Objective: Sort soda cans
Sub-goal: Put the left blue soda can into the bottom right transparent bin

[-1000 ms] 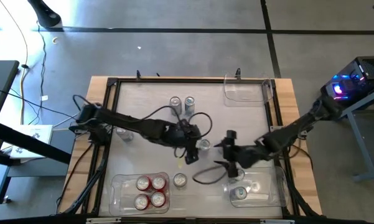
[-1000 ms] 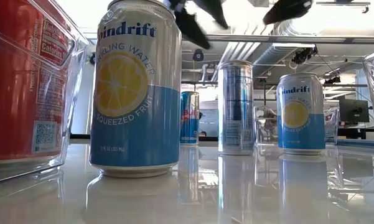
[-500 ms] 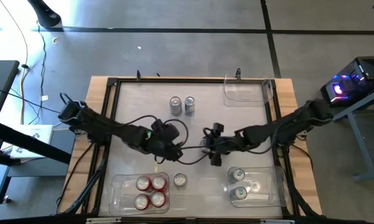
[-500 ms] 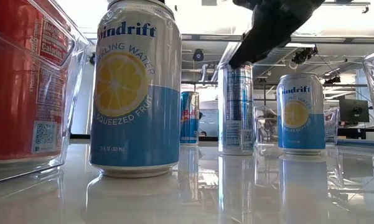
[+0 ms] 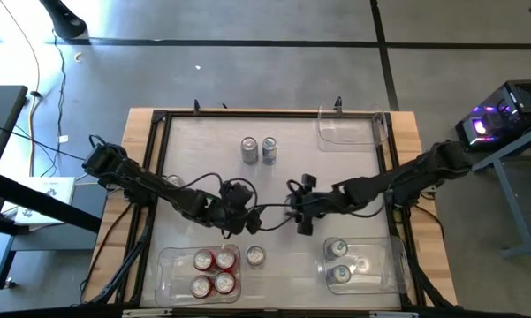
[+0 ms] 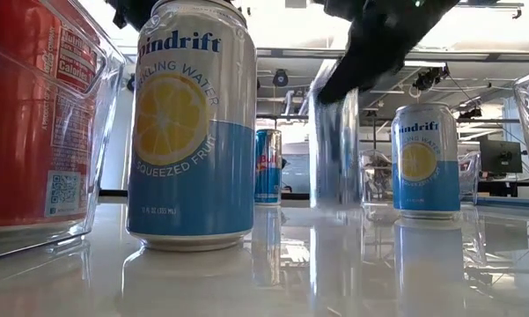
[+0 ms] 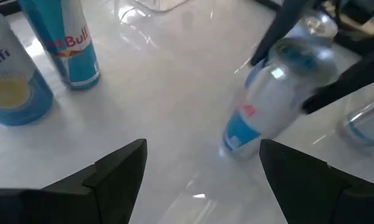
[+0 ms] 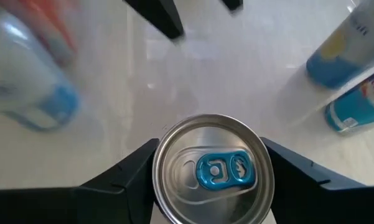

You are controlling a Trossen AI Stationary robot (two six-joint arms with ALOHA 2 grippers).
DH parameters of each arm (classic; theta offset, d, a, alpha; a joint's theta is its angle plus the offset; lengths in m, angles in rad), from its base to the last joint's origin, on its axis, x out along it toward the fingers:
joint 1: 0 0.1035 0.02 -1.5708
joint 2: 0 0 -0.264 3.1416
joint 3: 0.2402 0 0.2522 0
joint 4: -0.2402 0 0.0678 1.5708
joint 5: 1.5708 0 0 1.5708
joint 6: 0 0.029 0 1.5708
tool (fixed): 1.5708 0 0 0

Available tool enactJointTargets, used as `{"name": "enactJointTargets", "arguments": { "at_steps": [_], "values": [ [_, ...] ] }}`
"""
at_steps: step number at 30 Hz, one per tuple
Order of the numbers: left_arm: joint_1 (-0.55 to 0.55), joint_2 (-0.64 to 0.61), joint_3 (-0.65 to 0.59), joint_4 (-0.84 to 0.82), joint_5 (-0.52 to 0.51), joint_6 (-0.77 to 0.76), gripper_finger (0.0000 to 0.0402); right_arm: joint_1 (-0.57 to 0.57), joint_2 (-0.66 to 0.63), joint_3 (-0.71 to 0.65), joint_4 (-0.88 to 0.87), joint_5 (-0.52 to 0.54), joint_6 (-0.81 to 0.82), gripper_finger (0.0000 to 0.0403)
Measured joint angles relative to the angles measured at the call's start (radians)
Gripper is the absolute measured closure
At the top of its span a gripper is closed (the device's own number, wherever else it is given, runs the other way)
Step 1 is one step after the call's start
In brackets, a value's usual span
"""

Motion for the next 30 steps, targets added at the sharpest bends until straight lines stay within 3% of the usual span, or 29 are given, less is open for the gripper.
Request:
{"name": "enactJointTargets", "arguments": {
  "at_steps": [6,11,15,20,25,30],
  "values": [
    [0.0,-0.001,-0.01,0.007,-0.002,-0.001,0.0094,0.121,-0.24,0.053,-0.161,0.007,0.056,0.0181],
    [0.0,-0.001,-0.01,0.007,-0.014,0.0,0.0094,0.331,-0.449,0.106,-0.324,0.015,0.187,0.0181],
    [0.0,-0.001,-0.01,0.006,-0.026,0.0,0.0094,0.525,-0.56,0.117,-0.541,0.106,0.396,0.0181],
    [0.001,-0.001,-0.01,0.007,-0.027,0.0,0.0094,0.717,-0.588,0.057,-0.724,0.177,0.72,0.0181],
    [0.001,-0.001,-0.01,0.007,-0.029,0.0,0.0094,0.796,-0.557,-0.076,-0.681,0.211,0.859,0.0181],
    [0.002,0.0,-0.01,0.007,-0.031,0.0,0.0094,0.837,-0.518,-0.217,-0.519,0.311,0.874,0.0181]
  ]
}}
